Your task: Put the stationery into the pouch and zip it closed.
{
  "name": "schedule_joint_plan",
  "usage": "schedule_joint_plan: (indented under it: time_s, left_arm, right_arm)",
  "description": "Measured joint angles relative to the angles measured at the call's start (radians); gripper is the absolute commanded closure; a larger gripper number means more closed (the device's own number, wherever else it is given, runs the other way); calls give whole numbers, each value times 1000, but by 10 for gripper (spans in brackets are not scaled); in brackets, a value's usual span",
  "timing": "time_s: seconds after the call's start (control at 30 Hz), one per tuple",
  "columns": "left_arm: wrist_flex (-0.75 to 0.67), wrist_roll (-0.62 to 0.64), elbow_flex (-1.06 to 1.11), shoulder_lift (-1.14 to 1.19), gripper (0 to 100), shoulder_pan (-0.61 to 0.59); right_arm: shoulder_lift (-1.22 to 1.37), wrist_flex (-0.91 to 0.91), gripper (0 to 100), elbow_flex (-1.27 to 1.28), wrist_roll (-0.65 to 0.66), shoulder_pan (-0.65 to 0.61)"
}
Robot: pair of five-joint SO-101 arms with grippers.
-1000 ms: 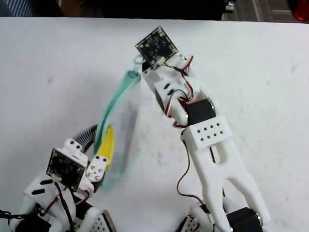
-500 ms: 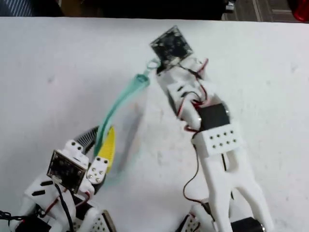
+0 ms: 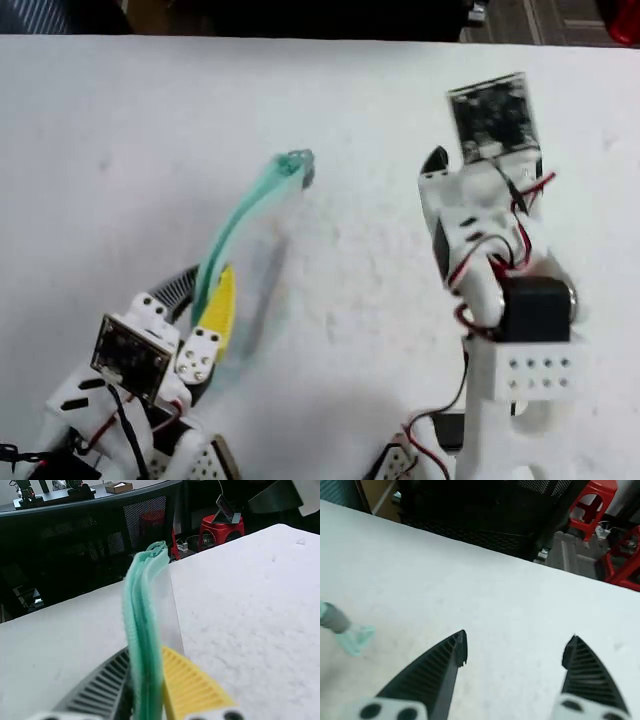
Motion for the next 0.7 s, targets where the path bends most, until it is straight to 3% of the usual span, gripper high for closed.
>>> schedule_joint_plan:
  time_s: [0.23, 0.4, 0.7]
  left_arm:
    - [6, 2, 0, 0, 980, 0]
    - [6, 2, 0, 0, 980, 0]
    - [26, 2, -2, -3, 980, -2]
  right_arm:
    - [127, 278, 719, -278, -218, -325]
    - [270, 321, 719, -434, -410, -465]
    - [465, 334, 659, -647, -456, -644]
